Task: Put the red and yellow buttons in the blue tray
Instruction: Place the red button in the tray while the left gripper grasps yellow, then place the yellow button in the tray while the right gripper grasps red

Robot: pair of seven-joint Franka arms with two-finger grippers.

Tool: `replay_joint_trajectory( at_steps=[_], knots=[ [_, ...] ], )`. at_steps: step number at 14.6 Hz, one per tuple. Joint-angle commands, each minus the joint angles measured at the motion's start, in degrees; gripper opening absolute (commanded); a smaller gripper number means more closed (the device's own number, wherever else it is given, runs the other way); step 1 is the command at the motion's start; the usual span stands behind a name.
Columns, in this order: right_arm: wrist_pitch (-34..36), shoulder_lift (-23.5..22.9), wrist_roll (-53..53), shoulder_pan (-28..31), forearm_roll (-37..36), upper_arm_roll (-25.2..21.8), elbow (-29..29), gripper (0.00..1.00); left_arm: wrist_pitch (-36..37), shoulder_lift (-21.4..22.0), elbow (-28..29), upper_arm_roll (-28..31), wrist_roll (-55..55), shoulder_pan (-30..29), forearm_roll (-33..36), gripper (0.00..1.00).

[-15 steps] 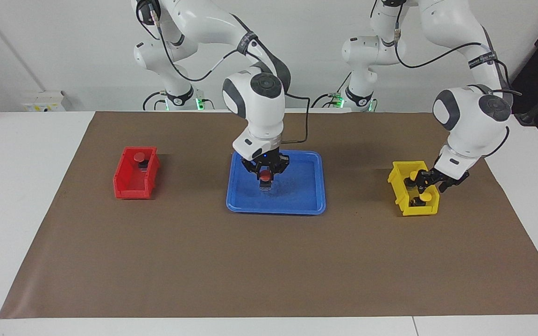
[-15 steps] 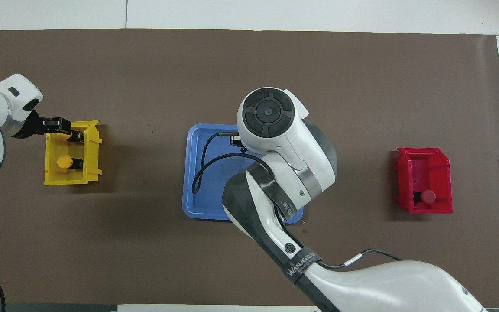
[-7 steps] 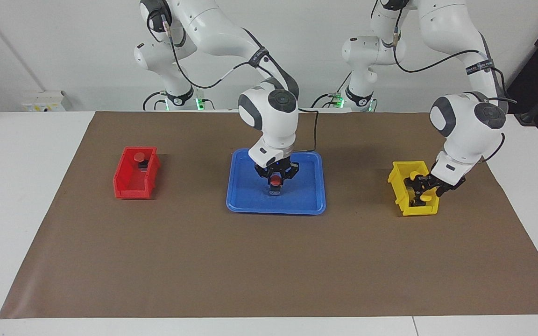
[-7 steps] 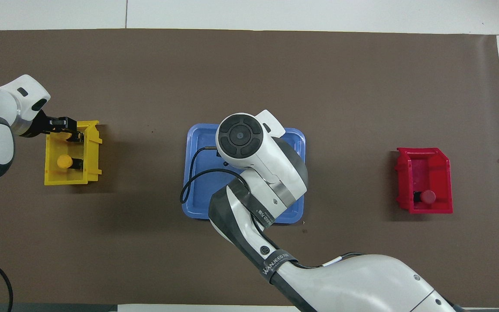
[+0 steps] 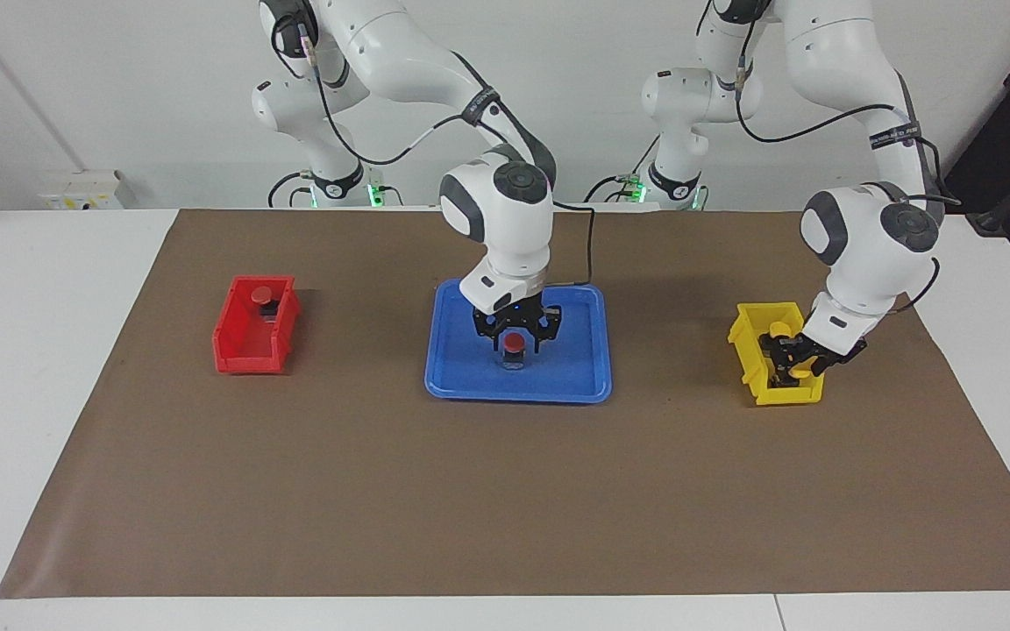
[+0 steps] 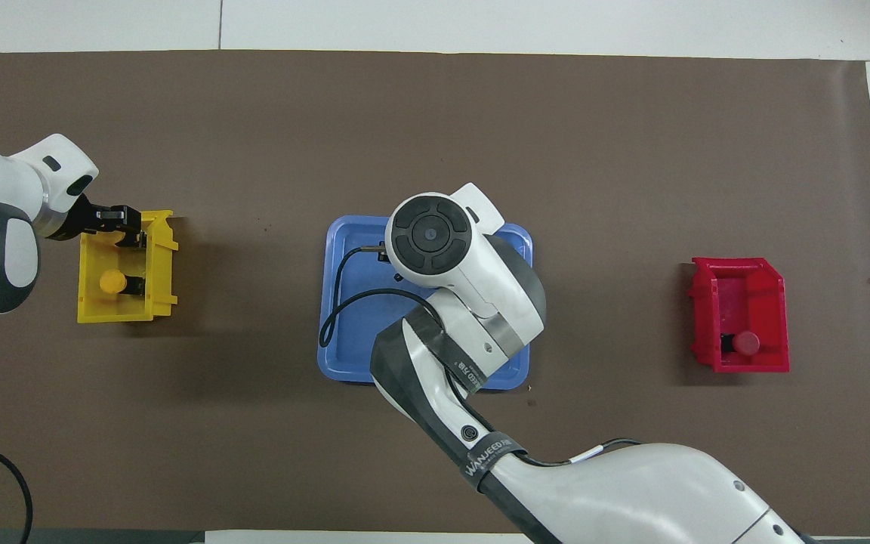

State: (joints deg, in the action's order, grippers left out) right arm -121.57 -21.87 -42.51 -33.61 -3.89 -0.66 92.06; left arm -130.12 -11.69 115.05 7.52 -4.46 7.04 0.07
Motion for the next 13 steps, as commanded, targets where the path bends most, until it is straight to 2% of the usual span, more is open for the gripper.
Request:
replay_joint_trajectory(
  at_steps=[1,3,6,8,9,11,13],
  knots=[
    [6.8,9.0,8.8,8.2,-0.3,0.7,2.8,0.99,-1.1,0.2,0.4,0.1,-0.2,0.1,-1.0,0.01],
    [11.2,15.6,17.6,14.4,-0.1,0.8,8.9,0.99,2.1,-0.1,-2.7,0.2,0.0,0.3,-1.0,0.01],
    [8.8,25.6,29.7,22.1,0.9,0.8,22.9,0.99,23.3,-0.1,-18.1,-0.1,0.1,0.5,-0.9,0.01],
    [7.6,30.4,36.2,27.0,1.7,0.8,30.3,0.99,32.5,-1.9,-27.4,-0.1,5.0,4.2,-0.9,0.01],
    [6.7,31.4,38.2,29.8,3.8,0.7,32.6,0.99,33.5,-2.5,-28.8,-0.1,11.3,7.7,-0.8,0.01],
    [2.1,33.5,42.2,33.2,4.3,0.7,38.2,0.99,29.0,-1.7,-25.9,-0.4,23.6,14.2,-0.9,0.01],
    [1.0,33.1,46.5,36.9,4.3,0.7,39.5,0.92,26.4,-0.9,-23.3,-0.4,30.2,20.0,-2.3,0.01]
  ],
)
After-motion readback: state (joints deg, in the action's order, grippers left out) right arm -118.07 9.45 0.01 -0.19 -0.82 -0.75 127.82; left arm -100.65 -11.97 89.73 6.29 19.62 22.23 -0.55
